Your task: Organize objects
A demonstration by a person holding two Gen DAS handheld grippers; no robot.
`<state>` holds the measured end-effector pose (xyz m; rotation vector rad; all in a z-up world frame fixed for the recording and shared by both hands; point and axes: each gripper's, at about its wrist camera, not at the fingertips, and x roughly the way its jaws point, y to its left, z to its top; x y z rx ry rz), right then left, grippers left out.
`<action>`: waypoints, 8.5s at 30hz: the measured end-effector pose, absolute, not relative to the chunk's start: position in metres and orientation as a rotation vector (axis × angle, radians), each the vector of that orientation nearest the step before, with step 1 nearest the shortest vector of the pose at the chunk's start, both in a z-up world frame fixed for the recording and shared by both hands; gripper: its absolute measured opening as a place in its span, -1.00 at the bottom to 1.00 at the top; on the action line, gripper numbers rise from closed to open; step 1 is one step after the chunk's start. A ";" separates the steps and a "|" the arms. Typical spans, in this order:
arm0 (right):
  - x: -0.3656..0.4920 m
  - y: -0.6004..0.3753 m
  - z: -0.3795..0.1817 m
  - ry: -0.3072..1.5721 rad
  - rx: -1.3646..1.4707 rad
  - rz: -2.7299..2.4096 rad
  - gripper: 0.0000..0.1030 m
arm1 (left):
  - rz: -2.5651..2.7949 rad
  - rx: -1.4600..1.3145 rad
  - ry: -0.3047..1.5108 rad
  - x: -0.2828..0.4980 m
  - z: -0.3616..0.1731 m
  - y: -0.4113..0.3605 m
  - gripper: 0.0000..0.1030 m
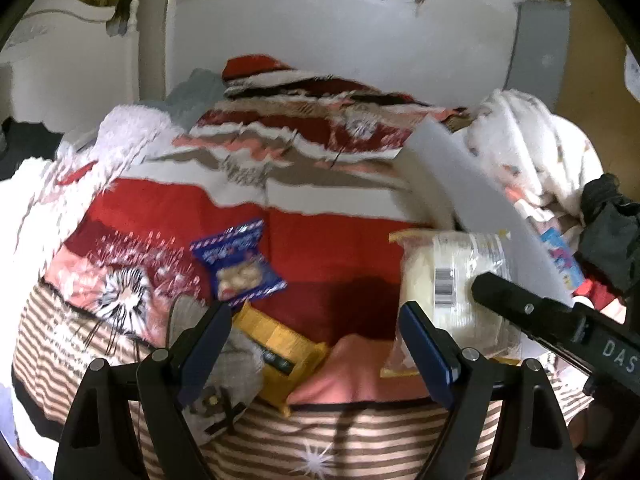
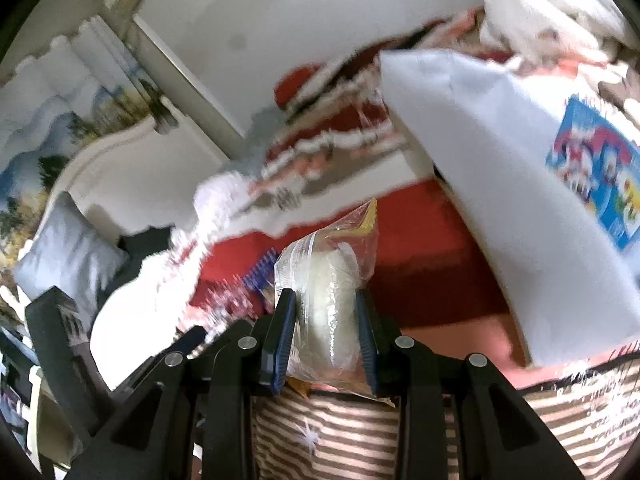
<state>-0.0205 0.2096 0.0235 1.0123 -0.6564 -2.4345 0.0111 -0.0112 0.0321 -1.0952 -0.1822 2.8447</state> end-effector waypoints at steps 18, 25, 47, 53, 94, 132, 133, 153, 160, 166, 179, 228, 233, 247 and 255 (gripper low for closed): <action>0.018 0.301 0.089 -0.890 0.478 -2.792 -0.41 | 2.647 -0.824 -0.237 -0.018 0.088 0.053 0.64; -0.002 0.317 0.073 -0.906 0.497 -3.015 -0.41 | 2.628 -0.869 -0.180 -0.035 0.082 0.076 0.64; -0.016 0.275 0.071 -0.631 0.471 -2.983 0.23 | 2.638 -0.949 -0.135 -0.029 0.063 0.069 0.64; -0.018 0.274 0.069 -0.612 0.532 -3.004 0.23 | 2.654 -0.956 -0.127 -0.028 0.062 0.064 0.64; -0.031 0.188 0.009 -0.202 1.195 -2.579 0.23 | 2.784 -1.399 -0.187 -0.008 0.000 -0.039 0.64; -0.073 0.132 -0.038 -0.560 1.480 -2.136 0.15 | 2.830 -1.478 -0.468 -0.008 -0.008 -0.099 0.64; -0.074 0.129 -0.042 -0.555 1.499 -2.117 0.14 | 2.830 -1.491 -0.473 -0.008 -0.009 -0.101 0.64; -0.070 0.155 -0.050 -0.670 1.536 -2.105 0.11 | 2.523 -1.820 -0.753 -0.016 -0.070 -0.125 0.71; -0.067 0.159 -0.050 -0.692 1.531 -2.094 0.11 | 2.352 -1.845 -0.795 -0.020 -0.079 -0.106 0.70; -0.066 0.163 -0.049 -0.698 1.528 -2.103 0.11 | 2.325 -1.776 -0.718 -0.020 -0.070 -0.077 0.03; -0.062 0.177 -0.044 -0.736 1.480 -2.113 0.01 | 2.460 -1.570 -0.564 -0.013 -0.031 -0.055 -0.27; -0.032 0.220 0.054 -0.696 0.727 -2.563 0.04 | 2.537 -1.024 -0.200 -0.008 0.067 0.040 0.25; -0.022 0.246 0.075 -0.789 0.501 -2.681 0.04 | 2.466 -0.913 -0.257 -0.014 0.082 0.056 0.26; -0.043 0.289 0.074 -0.814 0.506 -3.113 0.04 | 2.432 -0.935 -0.242 -0.051 0.064 0.101 0.25; -0.049 0.285 0.054 -0.778 0.673 -3.105 0.05 | 2.472 -0.964 -0.239 -0.050 0.056 0.093 0.25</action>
